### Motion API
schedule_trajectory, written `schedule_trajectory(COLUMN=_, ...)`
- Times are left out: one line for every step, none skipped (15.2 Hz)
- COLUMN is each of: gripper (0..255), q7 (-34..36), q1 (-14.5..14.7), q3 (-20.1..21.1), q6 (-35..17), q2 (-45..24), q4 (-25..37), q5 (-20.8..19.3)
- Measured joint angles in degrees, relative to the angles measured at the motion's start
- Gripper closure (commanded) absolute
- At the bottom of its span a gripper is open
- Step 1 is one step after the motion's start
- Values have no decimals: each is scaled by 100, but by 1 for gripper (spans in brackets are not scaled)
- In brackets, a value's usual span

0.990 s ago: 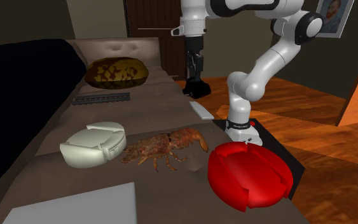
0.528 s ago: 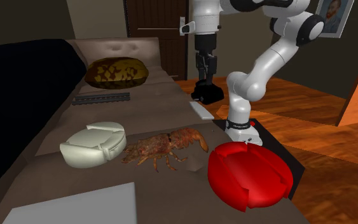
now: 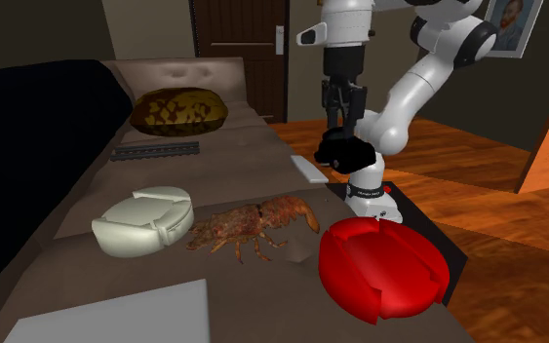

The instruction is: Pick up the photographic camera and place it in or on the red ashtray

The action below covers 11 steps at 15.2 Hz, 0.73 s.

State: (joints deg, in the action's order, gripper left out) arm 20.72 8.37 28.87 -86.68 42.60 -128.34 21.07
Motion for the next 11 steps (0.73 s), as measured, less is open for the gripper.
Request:
schedule_trajectory(gripper=255, q7=162, q1=-6, q3=175, q6=-50, q2=-123, q4=120, q5=67)
schedule_trajectory(gripper=255, q7=317, q1=9, q3=329, q6=-84, q2=-184, q4=191, q5=141)
schedule_trajectory(gripper=255, q7=456, q1=-19, q3=472, q6=-97, q2=-324, q4=361, q5=168)
schedule_trajectory(gripper=255, q7=596, q1=-13, q3=597, q6=-98, q2=-379, q4=458, q5=218)
schedule_trajectory(gripper=255, q7=759, q1=-30, q3=763, q6=-119, q2=-494, q4=606, q5=257)
schedule_trajectory(gripper=255, q7=899, q1=-39, q3=895, q6=-125, q2=-573, q4=721, q5=291)
schedule_trajectory(gripper=255, q7=1068, q1=-71, q3=1074, q6=-150, q2=-706, q4=884, q5=314)
schedule_trajectory(gripper=255, q7=1225, q1=-124, q3=1250, q6=-176, q2=-866, q4=1065, q5=310)
schedule_trajectory(gripper=255, q7=1395, q1=-157, q3=1421, q6=-187, q2=-986, q4=1225, q5=320)
schedule_trajectory(gripper=255, q7=1543, q1=-202, q3=1566, q6=-169, q2=-1111, q4=1406, q5=303)
schedule_trajectory(gripper=255, q7=1702, q1=-261, q3=1777, q6=-257, q2=-1263, q4=1514, q5=290)
